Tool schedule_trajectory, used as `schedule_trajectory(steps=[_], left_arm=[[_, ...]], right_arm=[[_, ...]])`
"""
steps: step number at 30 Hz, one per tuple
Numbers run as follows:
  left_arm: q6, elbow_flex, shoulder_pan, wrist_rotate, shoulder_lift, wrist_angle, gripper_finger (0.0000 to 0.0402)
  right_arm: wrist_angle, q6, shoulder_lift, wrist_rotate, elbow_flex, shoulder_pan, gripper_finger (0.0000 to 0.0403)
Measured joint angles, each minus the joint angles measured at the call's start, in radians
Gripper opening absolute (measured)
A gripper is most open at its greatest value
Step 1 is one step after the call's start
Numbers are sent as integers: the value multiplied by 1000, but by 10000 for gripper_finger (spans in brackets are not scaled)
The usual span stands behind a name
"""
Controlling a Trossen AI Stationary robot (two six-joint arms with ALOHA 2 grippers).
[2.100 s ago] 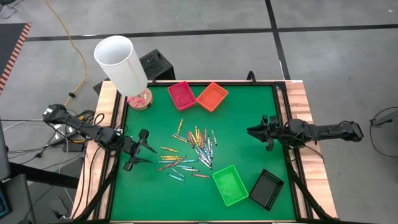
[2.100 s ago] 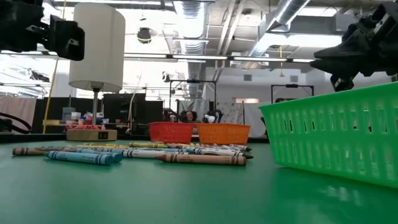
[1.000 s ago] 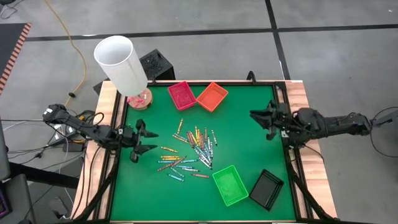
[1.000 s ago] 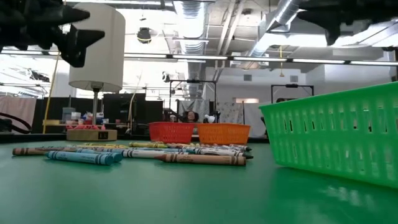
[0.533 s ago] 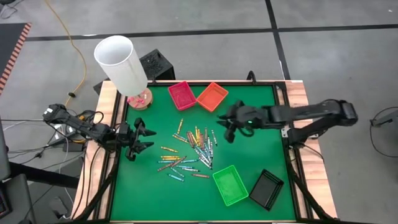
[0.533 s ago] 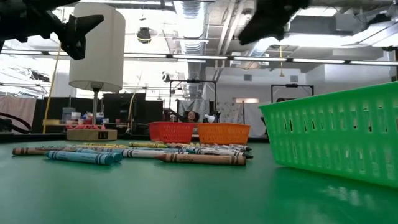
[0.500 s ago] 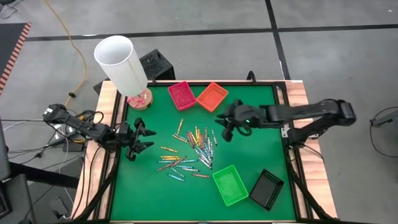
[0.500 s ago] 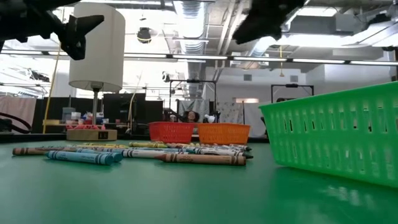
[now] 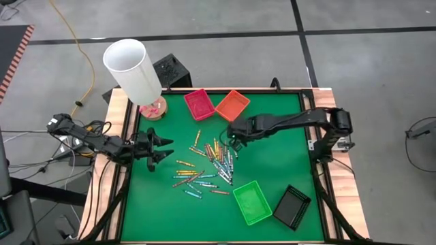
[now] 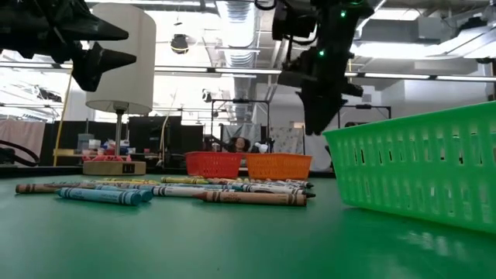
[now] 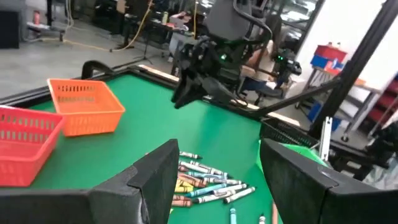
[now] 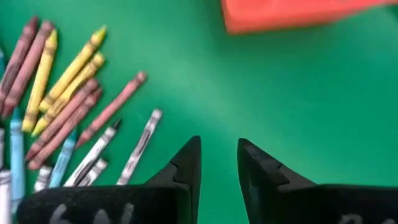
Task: Sort crayons
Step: Put the black crayon into the black bin
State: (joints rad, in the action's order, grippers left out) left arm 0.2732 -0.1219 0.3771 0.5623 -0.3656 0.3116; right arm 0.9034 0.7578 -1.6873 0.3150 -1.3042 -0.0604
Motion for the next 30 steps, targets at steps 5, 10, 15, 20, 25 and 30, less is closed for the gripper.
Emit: schedule_trajectory(steps=[5, 10, 15, 20, 25, 30], left_arm=[[-67, 0, 0, 1, 2, 2, 216], [-86, 0, 0, 2, 19, 8, 216], [-81, 0, 0, -1, 22, -33, 216], [-47, 0, 0, -6, 22, -59, 216], [-49, 0, 0, -6, 21, -60, 215], [-51, 0, 0, -6, 22, -61, 215]], right_arm=[[-40, 2, -75, -77, 6, 28, 121], [-127, -29, -118, -81, 5, 62, 170], [-144, -32, -133, -82, 5, 59, 222], [-146, -10, -133, -77, 5, 52, 241], [-160, -8, -140, -72, 5, 50, 238], [-178, -5, -182, -71, 5, 51, 237]])
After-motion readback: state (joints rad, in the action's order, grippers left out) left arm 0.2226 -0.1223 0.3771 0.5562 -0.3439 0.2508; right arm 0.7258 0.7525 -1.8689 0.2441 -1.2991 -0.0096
